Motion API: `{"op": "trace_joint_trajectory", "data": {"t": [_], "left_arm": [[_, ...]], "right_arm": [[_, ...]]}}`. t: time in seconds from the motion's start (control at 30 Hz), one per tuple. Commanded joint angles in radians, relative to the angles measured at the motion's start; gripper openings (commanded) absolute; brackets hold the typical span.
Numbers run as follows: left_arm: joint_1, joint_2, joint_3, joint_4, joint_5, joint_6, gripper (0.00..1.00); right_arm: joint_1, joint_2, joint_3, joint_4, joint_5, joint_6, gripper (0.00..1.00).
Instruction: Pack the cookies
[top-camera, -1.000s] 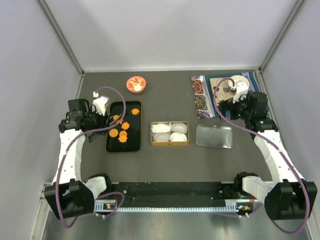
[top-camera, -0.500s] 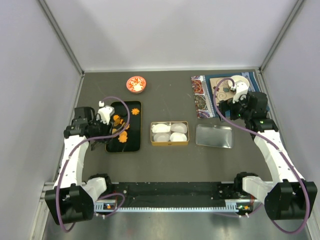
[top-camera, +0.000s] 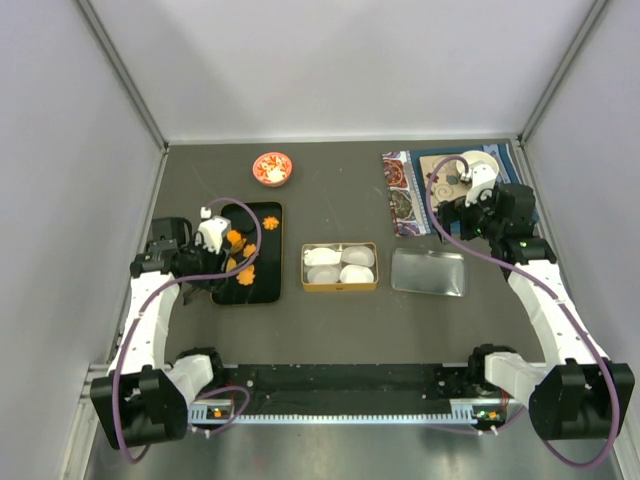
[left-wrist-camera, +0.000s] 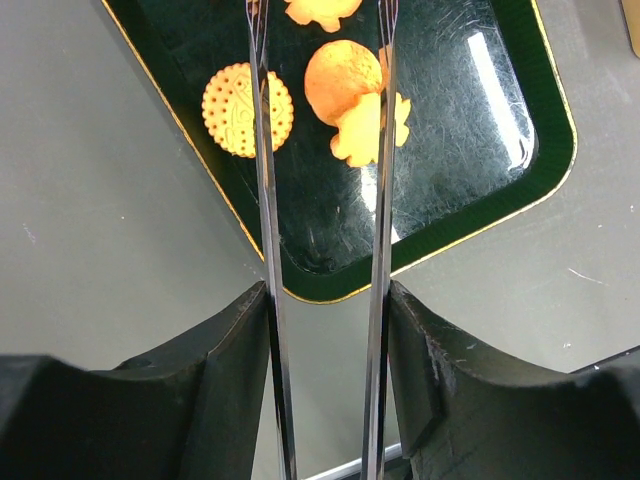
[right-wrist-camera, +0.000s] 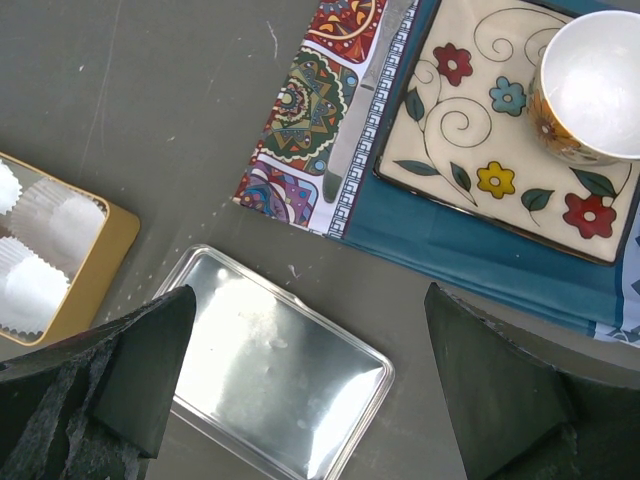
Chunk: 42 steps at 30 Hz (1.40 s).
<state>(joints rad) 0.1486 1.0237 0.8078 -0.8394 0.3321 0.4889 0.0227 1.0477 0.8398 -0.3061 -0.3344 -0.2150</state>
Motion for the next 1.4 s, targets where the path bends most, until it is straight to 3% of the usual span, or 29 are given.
{"op": "trace_joint_trajectory", "data": {"t": [0.0,0.87,1.37], "left_arm": [[-0.006,0.010,0.005,0.036,0.021,0.016,0.53],[-0.007,0.102,0.025,0.079,0.021,0.019,0.53],[-0.009,0.066,0.054,0.068,0.035,0.023,0.29]], "right_arm": [[-0.012,-0.008,0.042,0.015,-0.015,-0.012,0.99],[-0.010,0.000,0.042,0.015,-0.006,-0.017,0.99],[-0.010,0.002,0.044,0.013,-0.003,-0.018,0.99]]}}
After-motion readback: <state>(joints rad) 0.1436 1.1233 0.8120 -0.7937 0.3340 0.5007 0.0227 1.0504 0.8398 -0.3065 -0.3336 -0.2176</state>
